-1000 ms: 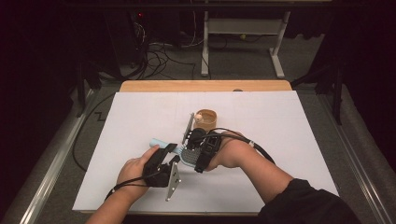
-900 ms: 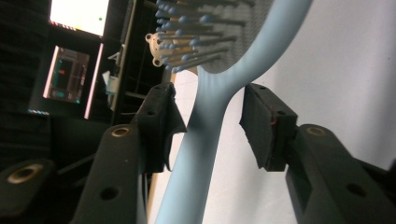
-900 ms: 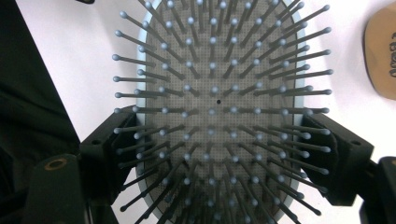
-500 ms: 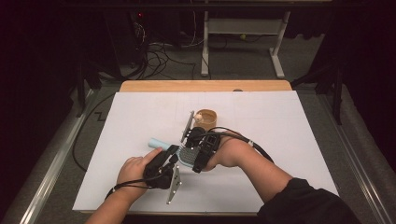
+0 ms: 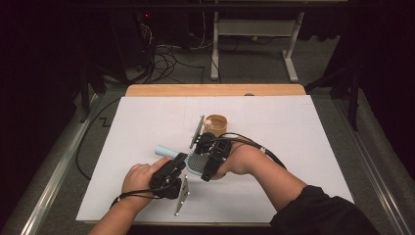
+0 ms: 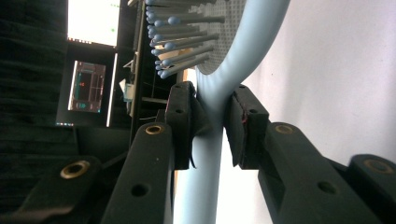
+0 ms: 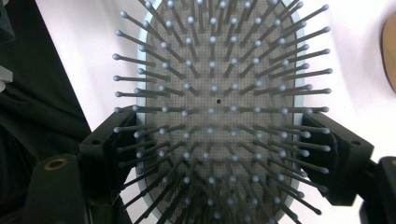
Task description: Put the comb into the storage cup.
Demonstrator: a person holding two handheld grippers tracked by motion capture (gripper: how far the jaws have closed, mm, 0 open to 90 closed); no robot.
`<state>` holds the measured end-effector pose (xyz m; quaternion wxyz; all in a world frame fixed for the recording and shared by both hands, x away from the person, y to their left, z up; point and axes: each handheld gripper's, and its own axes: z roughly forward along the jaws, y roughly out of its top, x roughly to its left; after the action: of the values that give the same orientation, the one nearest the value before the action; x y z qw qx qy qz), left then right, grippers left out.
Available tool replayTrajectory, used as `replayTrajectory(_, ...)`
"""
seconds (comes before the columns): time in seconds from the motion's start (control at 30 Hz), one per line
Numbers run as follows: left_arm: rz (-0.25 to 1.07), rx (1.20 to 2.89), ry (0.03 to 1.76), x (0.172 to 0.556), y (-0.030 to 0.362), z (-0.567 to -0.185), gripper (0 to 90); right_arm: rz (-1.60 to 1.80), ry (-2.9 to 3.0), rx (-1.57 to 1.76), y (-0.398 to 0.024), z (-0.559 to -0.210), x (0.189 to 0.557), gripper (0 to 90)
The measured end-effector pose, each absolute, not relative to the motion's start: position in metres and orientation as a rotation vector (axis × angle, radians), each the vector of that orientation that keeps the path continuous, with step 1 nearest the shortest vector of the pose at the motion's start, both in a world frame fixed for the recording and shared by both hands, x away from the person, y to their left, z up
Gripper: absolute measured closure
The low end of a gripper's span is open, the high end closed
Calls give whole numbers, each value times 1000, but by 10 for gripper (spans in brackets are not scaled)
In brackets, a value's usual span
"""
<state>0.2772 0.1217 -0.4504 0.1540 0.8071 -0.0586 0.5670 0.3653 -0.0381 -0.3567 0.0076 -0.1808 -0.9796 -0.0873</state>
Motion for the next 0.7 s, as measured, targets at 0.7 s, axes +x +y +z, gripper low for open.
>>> replayTrajectory(0.7, 1650, 2304, -197, 278, 120, -456, 757, -257, -3048, -575, -38, -358, 367, 209)
